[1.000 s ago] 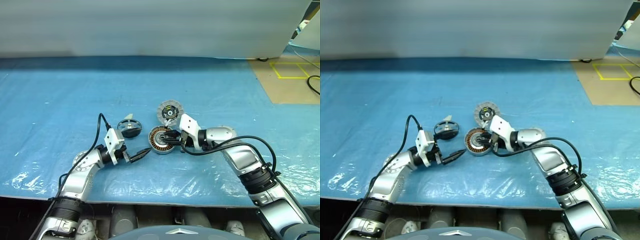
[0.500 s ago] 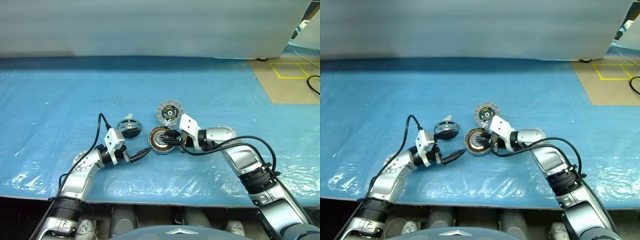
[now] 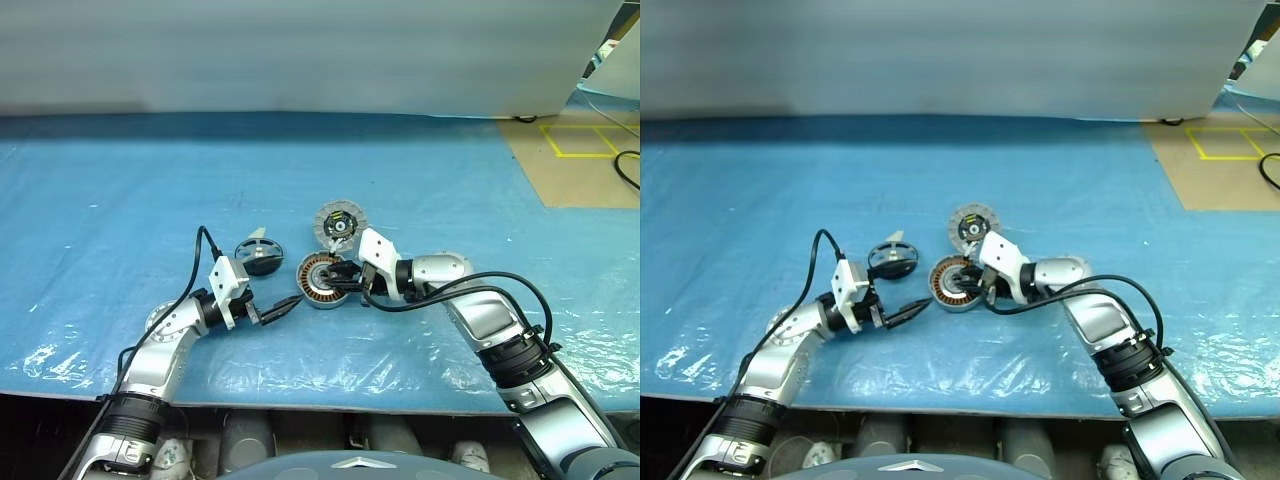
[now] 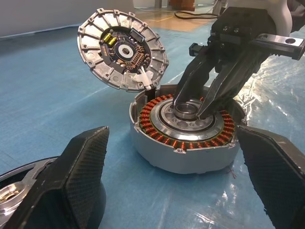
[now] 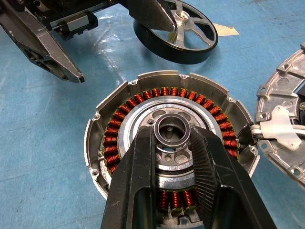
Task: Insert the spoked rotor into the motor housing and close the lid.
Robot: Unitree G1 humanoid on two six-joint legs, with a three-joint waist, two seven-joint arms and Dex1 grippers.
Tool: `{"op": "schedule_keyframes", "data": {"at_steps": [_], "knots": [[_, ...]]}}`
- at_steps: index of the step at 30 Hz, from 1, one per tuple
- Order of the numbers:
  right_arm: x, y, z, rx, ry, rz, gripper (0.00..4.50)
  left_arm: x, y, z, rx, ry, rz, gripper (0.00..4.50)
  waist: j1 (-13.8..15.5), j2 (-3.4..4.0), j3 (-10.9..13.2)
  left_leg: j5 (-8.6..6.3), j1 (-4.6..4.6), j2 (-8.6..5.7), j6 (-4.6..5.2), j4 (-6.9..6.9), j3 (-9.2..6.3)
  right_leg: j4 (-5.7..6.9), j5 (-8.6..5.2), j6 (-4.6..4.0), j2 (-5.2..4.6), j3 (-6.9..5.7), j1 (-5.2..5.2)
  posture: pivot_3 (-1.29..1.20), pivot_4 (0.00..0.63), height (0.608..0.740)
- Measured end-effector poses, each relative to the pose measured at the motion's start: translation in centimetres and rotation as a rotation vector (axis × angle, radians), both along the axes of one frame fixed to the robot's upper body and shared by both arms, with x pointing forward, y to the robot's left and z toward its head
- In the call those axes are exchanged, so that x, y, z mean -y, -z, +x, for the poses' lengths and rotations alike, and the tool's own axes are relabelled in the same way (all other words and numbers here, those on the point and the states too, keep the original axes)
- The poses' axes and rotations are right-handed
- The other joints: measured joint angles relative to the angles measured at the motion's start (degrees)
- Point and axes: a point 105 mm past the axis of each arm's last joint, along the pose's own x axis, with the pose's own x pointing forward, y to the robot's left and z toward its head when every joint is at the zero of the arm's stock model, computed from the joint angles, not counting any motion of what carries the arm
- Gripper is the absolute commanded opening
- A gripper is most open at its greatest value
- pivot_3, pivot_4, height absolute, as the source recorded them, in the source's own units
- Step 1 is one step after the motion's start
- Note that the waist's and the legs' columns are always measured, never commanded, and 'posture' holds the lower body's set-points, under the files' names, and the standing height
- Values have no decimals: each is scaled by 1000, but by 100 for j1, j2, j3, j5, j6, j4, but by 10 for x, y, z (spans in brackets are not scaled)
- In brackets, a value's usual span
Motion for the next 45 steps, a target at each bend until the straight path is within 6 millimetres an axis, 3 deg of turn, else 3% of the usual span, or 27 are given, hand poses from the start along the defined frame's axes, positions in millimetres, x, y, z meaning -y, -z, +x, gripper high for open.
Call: {"op": "schedule_keyframes", "data": {"at_steps": [3,4,8,15,18,24,45], "knots": [[0,0,0,1,0,0,656,0,0,0,-1,0,0,4500,0,0,0,0,0,0,0,0,0,0,0,0,0,0,0,0,150,740],[0,0,0,2,0,-1,1386,0,0,0,-1,0,0,4500,0,0,0,0,0,0,0,0,0,0,0,0,0,0,0,0,150,740],[-2,0,0,2,-1,7,2598,0,0,0,-2,0,1,4500,0,0,0,0,0,0,0,1,0,1,0,0,0,0,0,0,150,740],[-5,-17,2,-61,36,167,2598,0,2,0,-10,3,7,4500,3,0,0,0,-1,0,0,2,0,0,0,0,0,0,0,0,150,740],[-3,-18,4,-55,44,167,2009,0,2,0,-10,3,9,4500,2,0,0,0,-1,0,0,1,0,0,0,0,0,0,0,0,150,740],[-3,-15,6,-9,45,127,36,1,-1,2,0,8,12,4500,-1,0,0,0,-1,0,0,2,0,0,0,0,0,0,0,0,150,740],[-4,2,7,53,39,7,36,3,-3,1,2,11,11,4500,0,0,0,0,1,0,-1,1,0,0,0,0,0,0,1,0,150,740]]}}
